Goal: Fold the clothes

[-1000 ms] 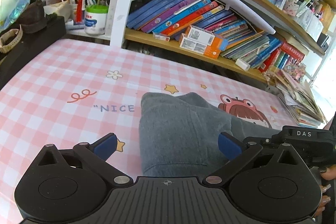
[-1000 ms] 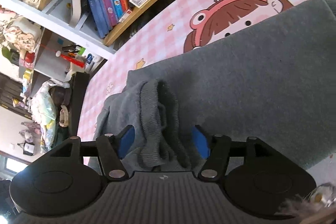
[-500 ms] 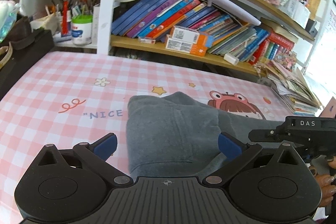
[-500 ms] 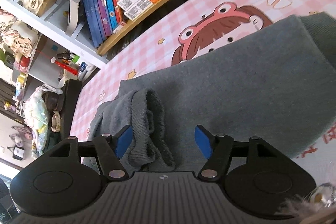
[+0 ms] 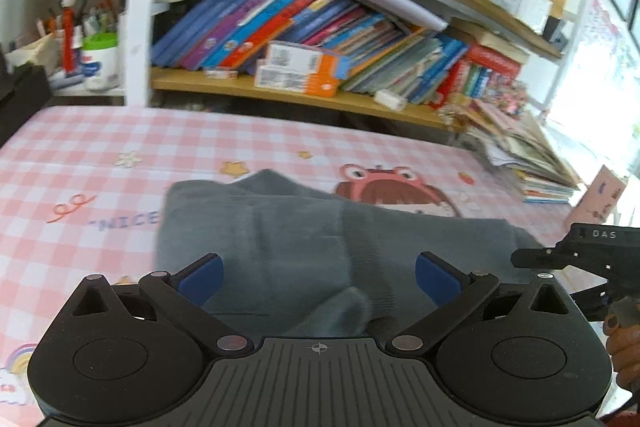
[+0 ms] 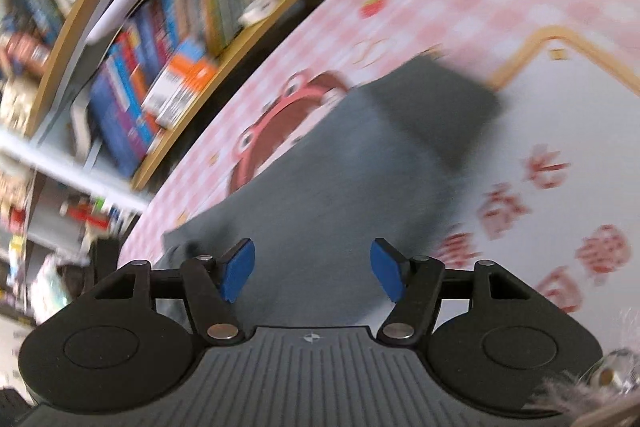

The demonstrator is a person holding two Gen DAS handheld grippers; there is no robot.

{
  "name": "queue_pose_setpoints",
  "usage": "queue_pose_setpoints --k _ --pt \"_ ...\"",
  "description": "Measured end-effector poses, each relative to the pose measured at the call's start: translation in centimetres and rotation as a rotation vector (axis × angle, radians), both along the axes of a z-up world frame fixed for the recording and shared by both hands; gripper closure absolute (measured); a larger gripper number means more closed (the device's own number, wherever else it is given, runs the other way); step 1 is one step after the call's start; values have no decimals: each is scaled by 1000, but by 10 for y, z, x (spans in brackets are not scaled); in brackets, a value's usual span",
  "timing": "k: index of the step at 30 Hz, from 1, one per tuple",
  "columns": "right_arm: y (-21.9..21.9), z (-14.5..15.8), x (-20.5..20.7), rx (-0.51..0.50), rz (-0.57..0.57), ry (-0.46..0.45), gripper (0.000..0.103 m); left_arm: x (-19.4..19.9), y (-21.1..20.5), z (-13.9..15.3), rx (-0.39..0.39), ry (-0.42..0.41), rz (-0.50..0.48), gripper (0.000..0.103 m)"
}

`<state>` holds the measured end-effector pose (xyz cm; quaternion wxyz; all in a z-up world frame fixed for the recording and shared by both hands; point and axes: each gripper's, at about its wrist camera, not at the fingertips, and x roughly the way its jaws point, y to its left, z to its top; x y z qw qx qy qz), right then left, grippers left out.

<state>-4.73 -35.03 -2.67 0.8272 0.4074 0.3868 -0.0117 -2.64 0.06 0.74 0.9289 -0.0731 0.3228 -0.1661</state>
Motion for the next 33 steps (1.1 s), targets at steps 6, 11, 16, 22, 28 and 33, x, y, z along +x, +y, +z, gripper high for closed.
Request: queue_pose_setpoints --k 6,11,16,22,28,33 --pt "-34 -6 -7 -6 -89 17 54 -3 -27 -1 13 -10 -22 0" --pt "-43 -3 -4 -87 -97 26 57 -7 -39 1 30 -12 4 0" --pt "-59 -6 6 -125 -102 42 57 -14 -42 0 36 -5 61 0" --pt "-56 -23 24 -118 -30 95 63 -20 -48 1 54 -5 98 0" --pt "-48 -21 34 -161 45 49 85 -28 -53 4 73 -10 123 0" --pt "-53 4 22 -78 69 -198 87 -32 -55 5 75 -12 147 0"
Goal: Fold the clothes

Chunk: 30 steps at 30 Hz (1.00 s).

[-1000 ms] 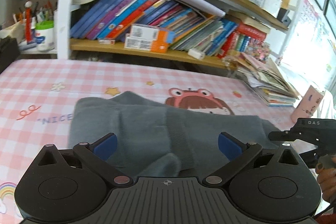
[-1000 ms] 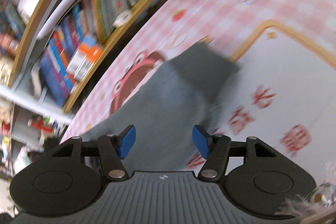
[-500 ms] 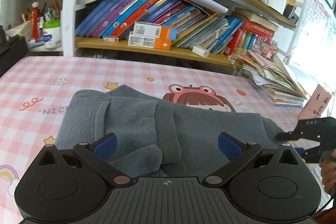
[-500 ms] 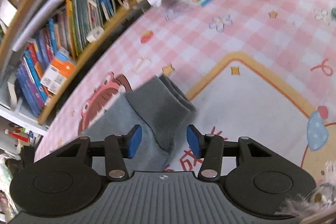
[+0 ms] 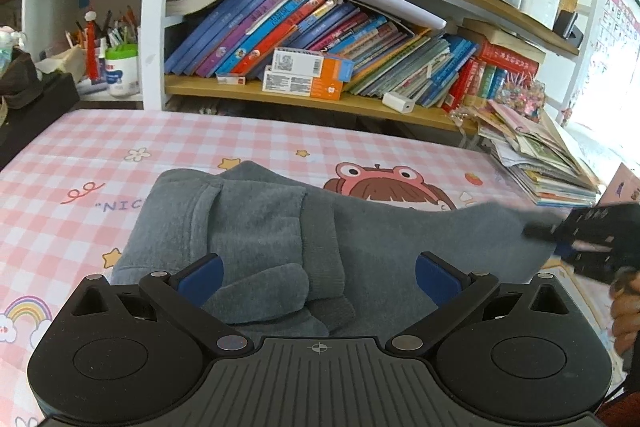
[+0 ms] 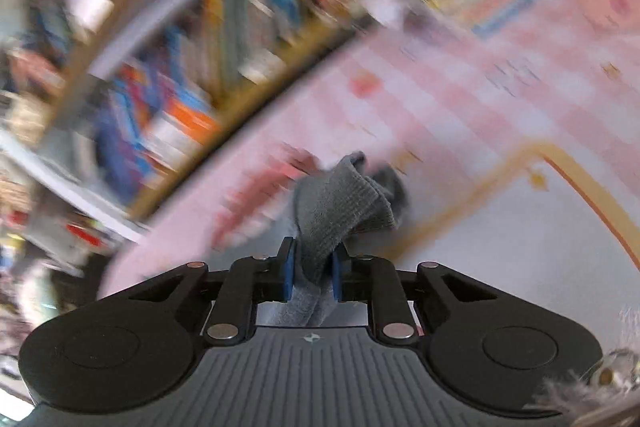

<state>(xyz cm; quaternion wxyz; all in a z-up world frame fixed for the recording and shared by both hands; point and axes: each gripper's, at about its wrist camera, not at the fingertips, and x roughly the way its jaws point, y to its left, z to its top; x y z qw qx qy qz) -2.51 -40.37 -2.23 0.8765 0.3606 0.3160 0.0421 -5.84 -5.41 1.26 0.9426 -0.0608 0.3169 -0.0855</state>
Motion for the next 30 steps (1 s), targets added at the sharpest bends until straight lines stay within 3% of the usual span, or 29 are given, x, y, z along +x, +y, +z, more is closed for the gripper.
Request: queue_pose_setpoints --k 4,9,12,17,19,21,26,30 --pt "-2 -9 5 9 -7 68 87 -3 -5 0 15 2 -12 0" --pt "-17 -30 8 105 -72 172 81 -7 -7 0 29 6 -8 0" --pt "-23 -38 10 142 -99 192 70 -7 -5 -1 29 13 8 0" --pt "-27 -47 15 162 -115 197 70 -8 -5 -2 34 20 17 0" --pt "-26 -47 17 154 -107 193 71 -8 -6 -2 33 21 17 0" --pt "-26 -47 18 139 -93 184 87 -8 -7 -2 33 19 15 0" --pt "-33 -38 12 115 -101 146 91 -6 -10 -1 31 13 3 0" --pt "-51 -32 1 94 -186 131 91 -3 -12 0 28 7 -11 0"
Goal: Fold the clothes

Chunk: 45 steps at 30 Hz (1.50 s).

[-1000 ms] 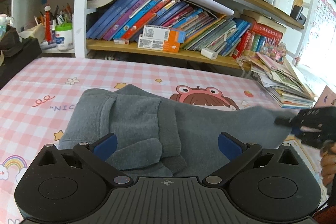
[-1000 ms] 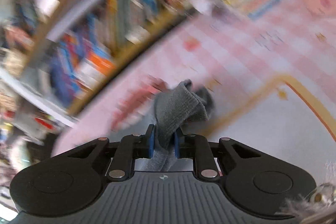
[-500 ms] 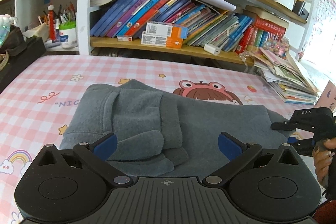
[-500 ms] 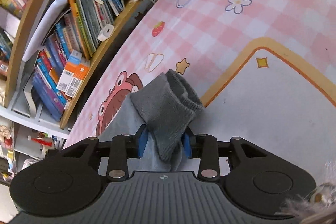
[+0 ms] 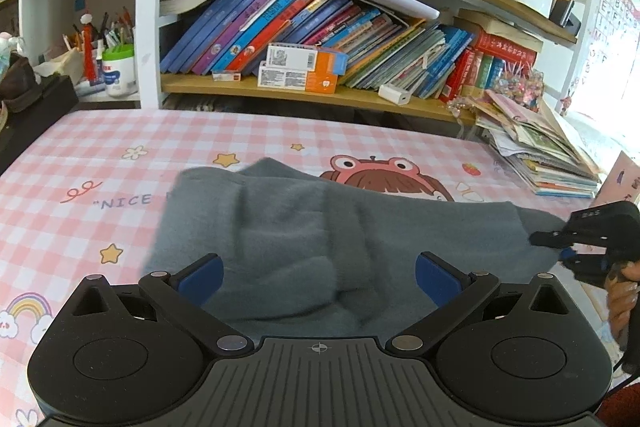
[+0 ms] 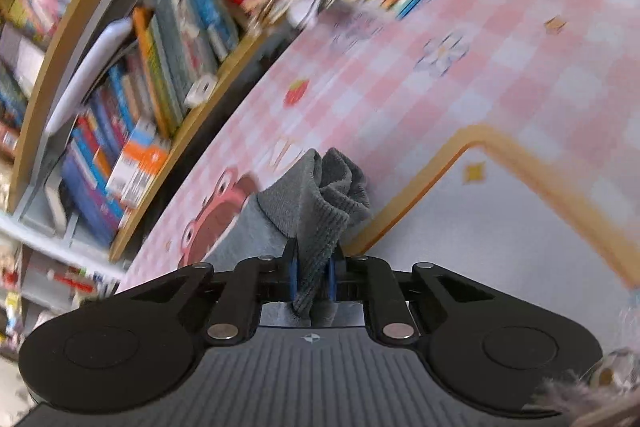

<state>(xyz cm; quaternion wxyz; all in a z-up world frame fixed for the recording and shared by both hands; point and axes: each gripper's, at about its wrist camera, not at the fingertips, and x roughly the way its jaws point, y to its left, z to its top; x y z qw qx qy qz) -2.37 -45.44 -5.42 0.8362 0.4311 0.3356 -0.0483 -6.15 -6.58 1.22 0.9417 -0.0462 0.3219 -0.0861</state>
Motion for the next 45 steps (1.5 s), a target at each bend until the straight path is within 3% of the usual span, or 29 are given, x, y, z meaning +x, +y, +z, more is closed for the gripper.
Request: queue_pose_setpoints --k 7,12,19,27,33,38,42,45 --pt "-39 16 -18 -19 -155 -29 91 2 3 1 -7 0 -11 0" --pt "-32 45 -18 -38 -134 -94 91 3 13 2 -19 -8 3 0" --pt "27 100 -12 -153 61 -256 91 6 40 9 -87 -48 49 0" --pt "132 142 -10 -369 413 -404 91 2 78 12 -154 -69 115 0" --pt "209 136 -13 -499 664 -428 91 -5 110 13 -181 -65 166 0" --pt "261 114 -11 -591 812 -378 88 -10 133 12 -189 -63 188 0" --pt "286 95 0 -560 876 -325 74 -10 145 12 -189 -64 194 0" --pt "292 86 4 -507 899 -307 54 -8 150 12 -196 -67 186 0"
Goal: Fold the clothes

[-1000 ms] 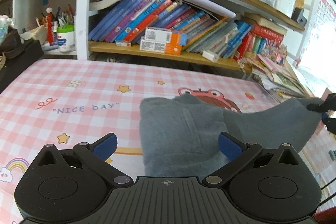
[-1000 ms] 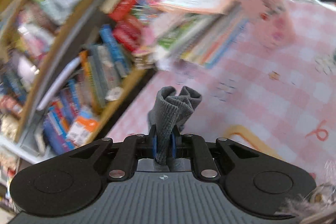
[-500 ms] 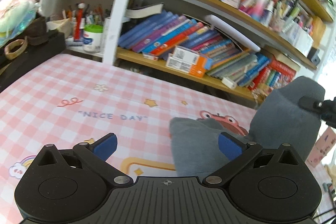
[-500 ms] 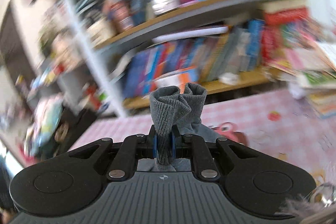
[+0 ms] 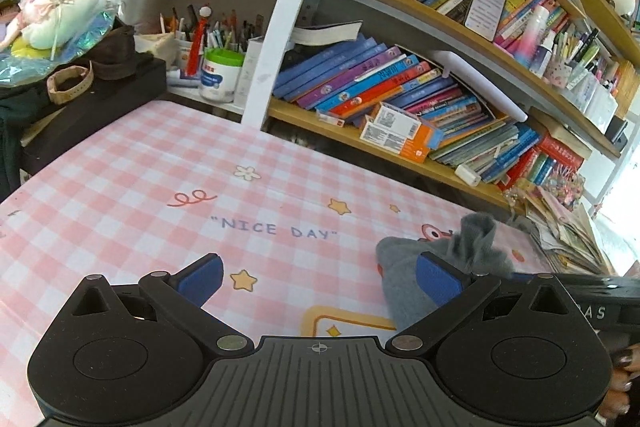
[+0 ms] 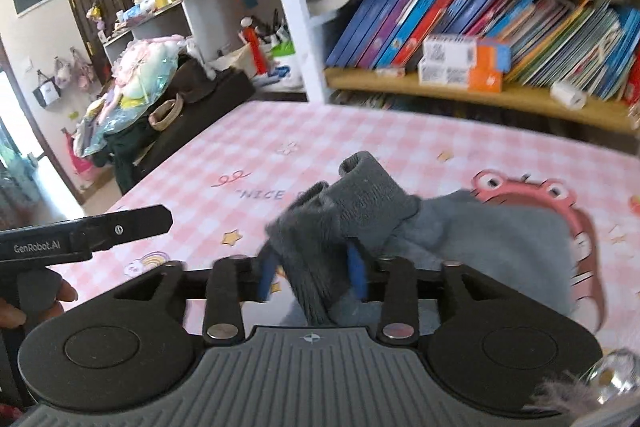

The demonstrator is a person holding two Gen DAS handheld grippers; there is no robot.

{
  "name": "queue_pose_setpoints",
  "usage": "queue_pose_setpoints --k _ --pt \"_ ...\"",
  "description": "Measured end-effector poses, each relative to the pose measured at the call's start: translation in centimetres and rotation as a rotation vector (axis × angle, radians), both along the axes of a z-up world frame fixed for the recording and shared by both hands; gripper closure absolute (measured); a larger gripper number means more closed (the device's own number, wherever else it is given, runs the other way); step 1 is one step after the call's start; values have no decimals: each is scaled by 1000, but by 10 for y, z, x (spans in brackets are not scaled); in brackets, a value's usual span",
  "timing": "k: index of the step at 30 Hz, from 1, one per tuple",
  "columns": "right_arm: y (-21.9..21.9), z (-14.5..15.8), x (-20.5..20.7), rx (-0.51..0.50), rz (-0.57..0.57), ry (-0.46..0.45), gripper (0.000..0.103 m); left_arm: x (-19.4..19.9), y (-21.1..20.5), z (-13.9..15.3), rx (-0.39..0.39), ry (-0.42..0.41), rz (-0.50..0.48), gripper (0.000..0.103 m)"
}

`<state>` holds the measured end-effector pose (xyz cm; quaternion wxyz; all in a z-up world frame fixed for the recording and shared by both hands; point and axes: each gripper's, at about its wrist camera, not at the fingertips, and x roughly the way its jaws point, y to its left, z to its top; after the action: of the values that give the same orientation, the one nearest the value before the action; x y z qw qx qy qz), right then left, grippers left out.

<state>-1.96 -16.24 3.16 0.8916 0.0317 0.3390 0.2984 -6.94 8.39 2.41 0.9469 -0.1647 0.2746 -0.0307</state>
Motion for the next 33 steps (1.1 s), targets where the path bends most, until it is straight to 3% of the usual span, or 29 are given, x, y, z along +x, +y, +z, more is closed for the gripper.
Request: queue_pose_setpoints --k 5,12,18,23,27,32,33 --pt "-11 5 1 128 -9 29 45 7 3 1 -23 -15 -23 0" --pt "-64 26 -3 255 -184 -14 33 25 -18 4 -76 -60 -143 0" --pt "-108 20 2 139 -336 0 18 50 -59 8 -51 -80 -280 0" --pt "-123 -5 18 -48 -393 74 17 69 -89 5 9 -54 -294 2" --pt "-128 -28 19 -31 -454 171 17 74 -101 0 32 -16 -306 5" --pt "-121 -46 13 -38 -443 228 17 79 -103 -11 35 43 -290 16" --pt "-120 -45 14 -42 -438 224 16 81 -101 -15 33 67 -282 30"
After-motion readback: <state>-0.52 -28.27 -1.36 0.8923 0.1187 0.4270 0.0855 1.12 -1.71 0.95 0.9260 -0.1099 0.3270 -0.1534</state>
